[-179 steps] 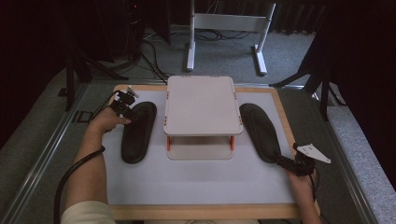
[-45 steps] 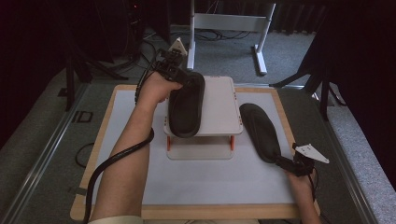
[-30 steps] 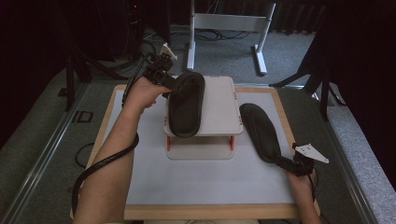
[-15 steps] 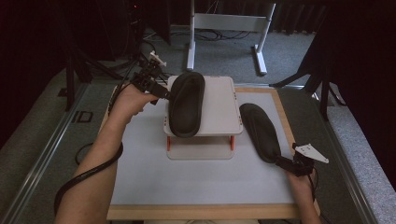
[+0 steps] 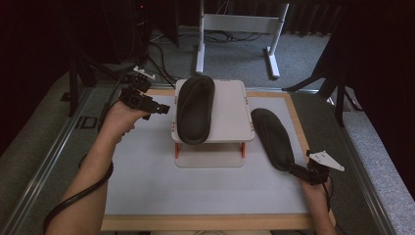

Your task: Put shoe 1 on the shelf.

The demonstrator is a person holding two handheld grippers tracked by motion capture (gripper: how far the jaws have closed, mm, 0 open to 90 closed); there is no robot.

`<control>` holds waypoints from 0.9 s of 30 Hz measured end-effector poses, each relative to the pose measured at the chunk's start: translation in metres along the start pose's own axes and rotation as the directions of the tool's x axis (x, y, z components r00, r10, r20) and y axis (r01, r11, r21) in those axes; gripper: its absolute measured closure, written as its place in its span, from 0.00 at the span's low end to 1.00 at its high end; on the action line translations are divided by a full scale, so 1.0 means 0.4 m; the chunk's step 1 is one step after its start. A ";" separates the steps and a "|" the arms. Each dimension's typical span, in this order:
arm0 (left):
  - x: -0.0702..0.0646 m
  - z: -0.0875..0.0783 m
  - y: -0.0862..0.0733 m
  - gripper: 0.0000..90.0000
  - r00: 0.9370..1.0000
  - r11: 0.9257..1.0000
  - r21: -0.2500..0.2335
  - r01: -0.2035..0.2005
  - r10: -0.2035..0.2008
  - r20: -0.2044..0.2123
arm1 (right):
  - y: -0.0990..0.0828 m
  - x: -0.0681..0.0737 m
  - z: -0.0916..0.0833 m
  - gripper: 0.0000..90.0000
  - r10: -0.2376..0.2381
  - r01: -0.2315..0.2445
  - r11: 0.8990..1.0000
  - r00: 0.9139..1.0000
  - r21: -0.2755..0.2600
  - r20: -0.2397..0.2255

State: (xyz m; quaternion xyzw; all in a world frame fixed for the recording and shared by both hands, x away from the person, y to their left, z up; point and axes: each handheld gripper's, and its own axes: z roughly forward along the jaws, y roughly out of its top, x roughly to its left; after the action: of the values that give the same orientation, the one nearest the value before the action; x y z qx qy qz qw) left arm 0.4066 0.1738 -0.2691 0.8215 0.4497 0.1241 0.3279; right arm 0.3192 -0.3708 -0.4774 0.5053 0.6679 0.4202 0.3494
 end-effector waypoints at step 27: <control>0.079 0.066 -0.248 0.26 0.999 0.993 -0.117 0.001 -0.007 -0.049 | 0.000 -0.003 0.001 0.15 0.013 -0.013 1.000 1.000 0.006 -0.005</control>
State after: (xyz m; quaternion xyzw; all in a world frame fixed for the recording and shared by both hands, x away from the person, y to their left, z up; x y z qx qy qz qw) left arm 0.3724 0.2261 -0.3563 0.7967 0.4512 0.1700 0.3643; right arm 0.3200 -0.3718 -0.4774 0.5096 0.6667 0.4219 0.3432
